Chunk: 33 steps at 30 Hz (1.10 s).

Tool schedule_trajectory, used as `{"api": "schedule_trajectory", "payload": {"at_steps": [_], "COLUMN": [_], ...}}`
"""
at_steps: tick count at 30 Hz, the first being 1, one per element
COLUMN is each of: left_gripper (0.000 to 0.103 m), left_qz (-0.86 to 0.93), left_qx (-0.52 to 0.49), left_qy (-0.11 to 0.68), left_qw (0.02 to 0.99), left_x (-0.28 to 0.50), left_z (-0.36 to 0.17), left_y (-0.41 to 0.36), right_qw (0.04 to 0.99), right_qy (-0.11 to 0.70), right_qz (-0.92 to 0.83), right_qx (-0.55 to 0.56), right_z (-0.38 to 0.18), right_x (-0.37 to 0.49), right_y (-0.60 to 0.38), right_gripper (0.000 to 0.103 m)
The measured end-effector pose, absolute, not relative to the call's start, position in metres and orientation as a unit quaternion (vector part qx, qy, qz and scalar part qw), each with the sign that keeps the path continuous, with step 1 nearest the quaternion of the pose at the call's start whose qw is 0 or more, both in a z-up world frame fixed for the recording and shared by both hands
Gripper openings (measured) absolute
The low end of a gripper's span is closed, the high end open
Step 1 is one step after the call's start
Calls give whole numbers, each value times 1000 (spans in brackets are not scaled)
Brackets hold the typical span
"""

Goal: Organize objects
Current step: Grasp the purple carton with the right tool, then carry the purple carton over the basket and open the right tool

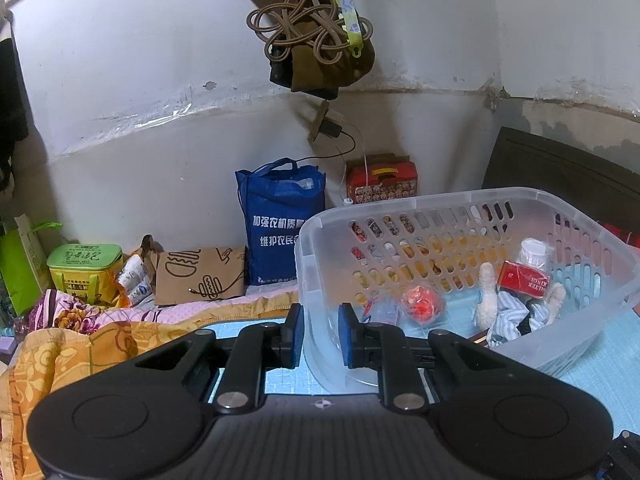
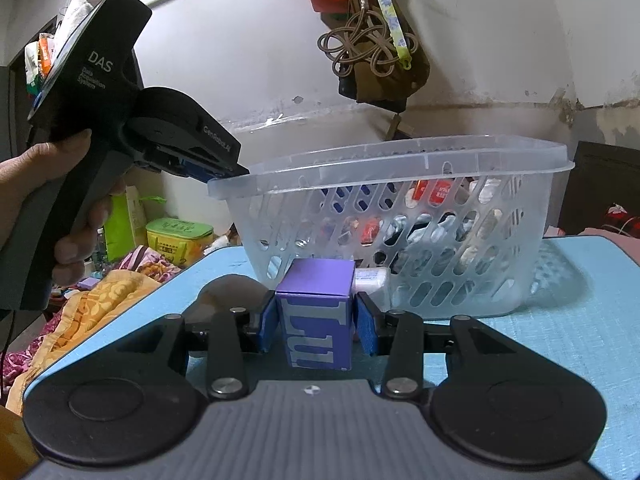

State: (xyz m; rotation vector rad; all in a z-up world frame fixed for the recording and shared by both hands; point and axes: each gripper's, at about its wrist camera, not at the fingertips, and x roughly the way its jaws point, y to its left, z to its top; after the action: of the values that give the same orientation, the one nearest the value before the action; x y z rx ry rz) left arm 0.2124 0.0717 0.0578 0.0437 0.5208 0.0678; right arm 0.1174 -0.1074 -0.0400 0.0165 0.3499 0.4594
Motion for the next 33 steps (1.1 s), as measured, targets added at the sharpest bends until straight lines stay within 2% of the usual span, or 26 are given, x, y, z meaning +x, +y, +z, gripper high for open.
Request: {"api": "schedule_trajectory", "payload": {"at_steps": [10,15,19,24,31,32,33], "left_gripper": [22,22,23,23,23,23,23], "left_qz": [36,37,34,32,31,30,29], "left_qx": [24,24,21,18,17,17,17], "left_qy": [257,257,259,261,261,261,261], "left_qw": [965,965,965,965,965,965,965], "left_x": [214,213,214,215,214,214,214], "left_z": [56,56,57,58,58,58,57], "left_y": [70,69,70,72,73,73,73], "right_qw": [955,963,968,961,956,954,954], "right_qy": [159,110,90,135,172,175,175], "right_qz": [248,245,234,241,238,241,240], "right_qx": [27,36,18,-3,-31,-30,-34], "right_z": [-28,19,65,99,85,83,82], "right_x": [105,88,114,185,227,229,229], "right_y": [-122,-149,-151,-123,-88,-87,-89], "right_gripper": [45,45,45,45,45,50,77]}}
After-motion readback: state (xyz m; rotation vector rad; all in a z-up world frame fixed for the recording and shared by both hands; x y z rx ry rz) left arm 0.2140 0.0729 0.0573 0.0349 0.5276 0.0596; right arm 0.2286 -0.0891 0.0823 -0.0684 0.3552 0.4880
